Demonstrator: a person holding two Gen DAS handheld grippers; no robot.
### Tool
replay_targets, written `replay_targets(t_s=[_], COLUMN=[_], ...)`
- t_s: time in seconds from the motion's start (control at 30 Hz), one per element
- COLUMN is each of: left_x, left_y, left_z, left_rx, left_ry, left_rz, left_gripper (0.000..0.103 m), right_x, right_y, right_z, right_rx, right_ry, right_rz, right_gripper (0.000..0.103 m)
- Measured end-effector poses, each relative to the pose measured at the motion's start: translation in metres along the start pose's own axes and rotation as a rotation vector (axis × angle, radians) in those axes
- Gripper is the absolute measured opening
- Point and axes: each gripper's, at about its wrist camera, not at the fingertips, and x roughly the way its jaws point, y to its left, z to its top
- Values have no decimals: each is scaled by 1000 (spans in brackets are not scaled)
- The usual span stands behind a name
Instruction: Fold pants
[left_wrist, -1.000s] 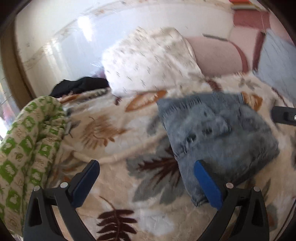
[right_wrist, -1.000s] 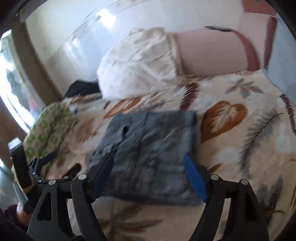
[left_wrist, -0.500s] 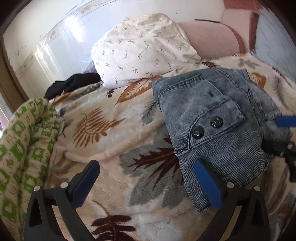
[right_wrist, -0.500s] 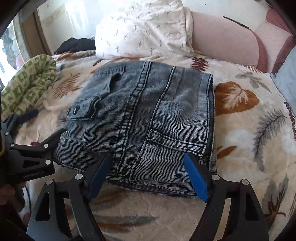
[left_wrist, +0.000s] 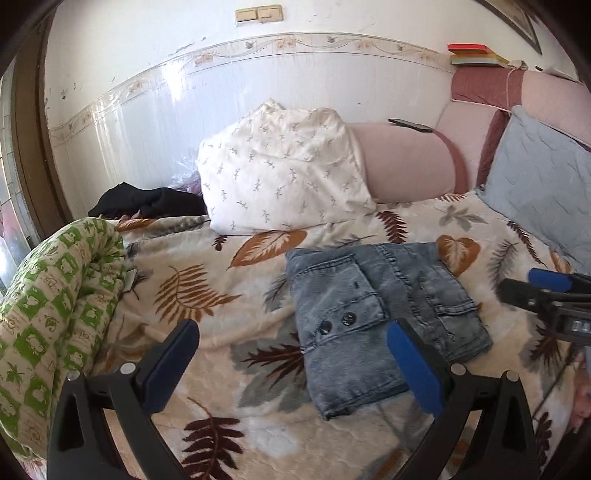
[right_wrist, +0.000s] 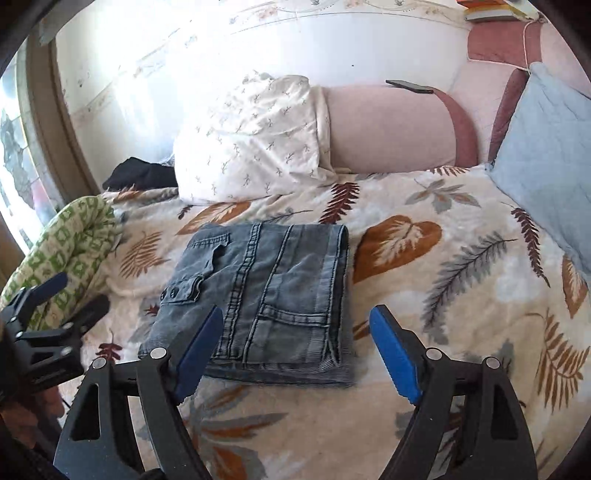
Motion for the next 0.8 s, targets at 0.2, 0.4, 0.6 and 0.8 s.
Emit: replay_targets(t_s=[0.2, 0.4, 0.6, 0.8], left_x=[3, 10, 42, 93], left_y=[0, 3, 17, 43], left_z=[-1, -4, -6, -5], left_rx=[-8, -18, -60, -198], left_ry=[21, 40, 116, 251], left_rz=[5, 16, -58, -227], left_gripper=[103, 103, 103, 103], right_x=[13, 17, 37, 77], right_y=[3, 0, -12, -32], right_z=[-1, -2, 3, 11], right_rx=[9, 36, 104, 211], right_ry=[47, 56, 113, 213], right_rz=[26, 32, 97, 176], right_gripper=[82, 82, 82, 82])
